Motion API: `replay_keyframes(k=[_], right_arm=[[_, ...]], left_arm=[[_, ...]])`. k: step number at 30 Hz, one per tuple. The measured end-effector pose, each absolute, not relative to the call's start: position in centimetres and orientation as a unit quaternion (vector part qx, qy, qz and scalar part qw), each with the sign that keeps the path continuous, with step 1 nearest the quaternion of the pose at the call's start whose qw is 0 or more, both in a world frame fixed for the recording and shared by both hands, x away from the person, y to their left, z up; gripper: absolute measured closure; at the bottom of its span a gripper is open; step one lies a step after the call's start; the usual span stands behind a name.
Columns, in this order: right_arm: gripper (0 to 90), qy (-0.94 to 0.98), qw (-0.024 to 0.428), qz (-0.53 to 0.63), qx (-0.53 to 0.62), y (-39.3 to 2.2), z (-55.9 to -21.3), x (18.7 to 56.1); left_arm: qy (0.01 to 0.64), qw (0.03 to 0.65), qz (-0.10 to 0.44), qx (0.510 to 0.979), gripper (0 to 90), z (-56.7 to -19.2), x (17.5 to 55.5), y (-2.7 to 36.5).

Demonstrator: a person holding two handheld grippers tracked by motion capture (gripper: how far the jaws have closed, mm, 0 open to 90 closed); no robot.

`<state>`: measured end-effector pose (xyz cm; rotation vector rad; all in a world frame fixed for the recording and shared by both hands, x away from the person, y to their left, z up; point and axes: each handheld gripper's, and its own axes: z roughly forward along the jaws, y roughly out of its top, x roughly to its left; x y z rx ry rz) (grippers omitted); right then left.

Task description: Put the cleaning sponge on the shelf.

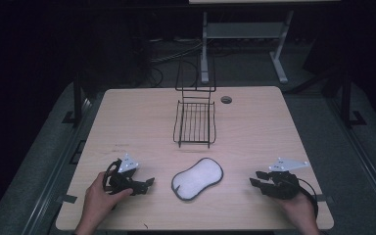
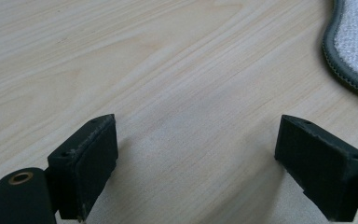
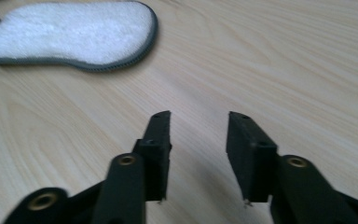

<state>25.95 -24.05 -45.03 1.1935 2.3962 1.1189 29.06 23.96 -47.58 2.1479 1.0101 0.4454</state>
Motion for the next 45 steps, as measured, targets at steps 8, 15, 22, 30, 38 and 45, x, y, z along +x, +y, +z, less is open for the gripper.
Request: replay_keyframes(k=[8, 15, 22, 30, 38, 45], right_arm=[[89.6, 0.821, 0.107, 0.402, 0.39, -22.7, -43.7, 26.4], [89.8, 0.827, 0.094, 0.409, 0.375, -21.1, -42.8, 26.9], [89.8, 0.832, 0.091, 0.415, 0.357, -19.3, -42.3, 27.5], [89.8, 0.843, 0.085, 0.416, 0.331, -16.5, -42.3, 28.2], [89.8, 0.851, 0.076, 0.415, 0.313, -13.8, -42.6, 29.1], [89.8, 0.858, 0.069, 0.41, 0.301, -11.9, -43.4, 29.8]], left_arm=[[0.391, 0.355, 0.173, 0.831, 12.3, -47.6, 29.1, 24.0], [0.39, 0.354, 0.173, 0.832, 12.3, -47.6, 29.1, 24.0], [0.39, 0.354, 0.173, 0.832, 12.3, -47.6, 29.1, 24.0], [0.39, 0.354, 0.173, 0.832, 12.4, -47.6, 29.1, 24.0], [0.391, 0.355, 0.173, 0.832, 12.4, -47.6, 29.0, 24.0], [0.391, 0.355, 0.173, 0.832, 12.5, -47.6, 29.0, 23.9]])
